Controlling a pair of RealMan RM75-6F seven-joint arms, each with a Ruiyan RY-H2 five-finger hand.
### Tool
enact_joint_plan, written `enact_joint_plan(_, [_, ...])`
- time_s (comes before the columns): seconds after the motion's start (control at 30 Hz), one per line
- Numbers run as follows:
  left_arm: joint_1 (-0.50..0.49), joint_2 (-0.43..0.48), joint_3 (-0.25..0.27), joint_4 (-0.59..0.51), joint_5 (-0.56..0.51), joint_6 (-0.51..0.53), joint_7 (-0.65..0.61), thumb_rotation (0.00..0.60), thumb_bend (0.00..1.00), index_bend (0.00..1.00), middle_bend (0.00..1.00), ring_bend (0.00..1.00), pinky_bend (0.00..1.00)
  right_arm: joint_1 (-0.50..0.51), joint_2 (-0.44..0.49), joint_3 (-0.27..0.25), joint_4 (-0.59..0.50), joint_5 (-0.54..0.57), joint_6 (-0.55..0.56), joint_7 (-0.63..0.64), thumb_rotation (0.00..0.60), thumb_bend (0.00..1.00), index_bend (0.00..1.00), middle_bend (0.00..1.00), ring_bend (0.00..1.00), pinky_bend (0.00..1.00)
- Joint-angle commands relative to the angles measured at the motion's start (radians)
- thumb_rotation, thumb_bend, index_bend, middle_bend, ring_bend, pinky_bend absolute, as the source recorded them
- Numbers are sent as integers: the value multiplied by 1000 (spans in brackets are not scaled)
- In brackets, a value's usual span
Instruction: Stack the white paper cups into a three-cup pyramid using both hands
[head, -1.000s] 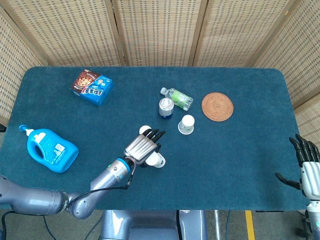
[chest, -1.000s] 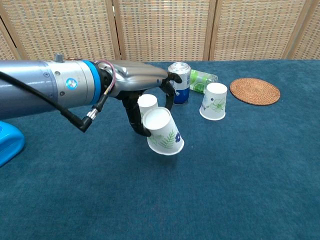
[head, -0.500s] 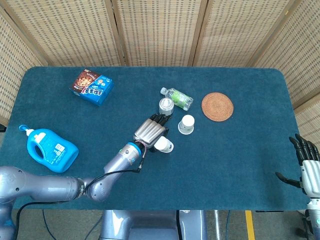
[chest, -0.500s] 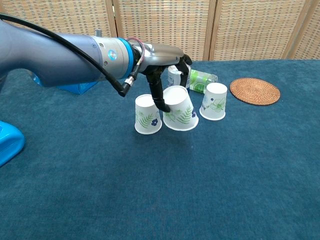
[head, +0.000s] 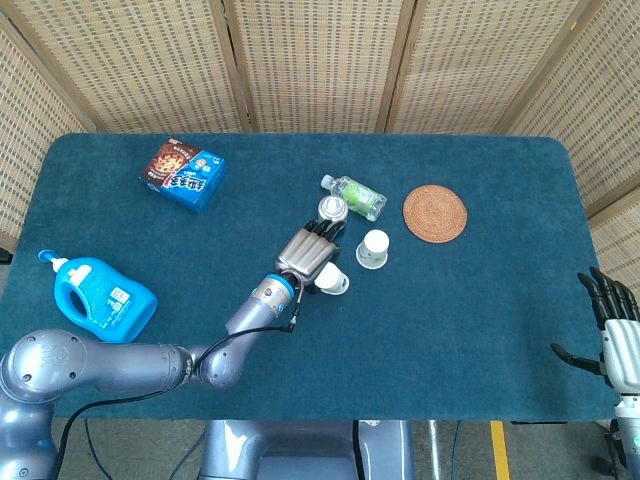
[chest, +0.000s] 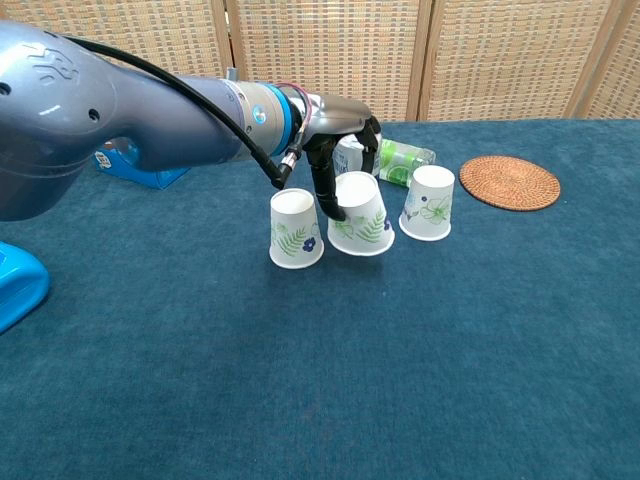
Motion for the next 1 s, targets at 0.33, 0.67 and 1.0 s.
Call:
enact_joint_plan(0.33, [-20, -47, 9, 104, -40, -22, -12, 600, 234, 464, 0, 0, 97, 3, 1, 0, 6, 6, -12, 15, 600, 130, 51, 0, 0, 79])
enact_joint_plan(0.67, [-20, -102, 9, 201, -38, -49, -41, 600, 233, 414, 0, 0, 89, 8, 2, 0, 9, 9, -23, 21, 600, 126, 50, 0, 0, 79])
enact_joint_plan(1.0, [2, -101, 7, 198, -16, -13, -51, 600, 221, 149, 0, 0, 23, 7, 2, -1, 9, 8, -20, 22, 600, 126, 50, 0, 0, 79])
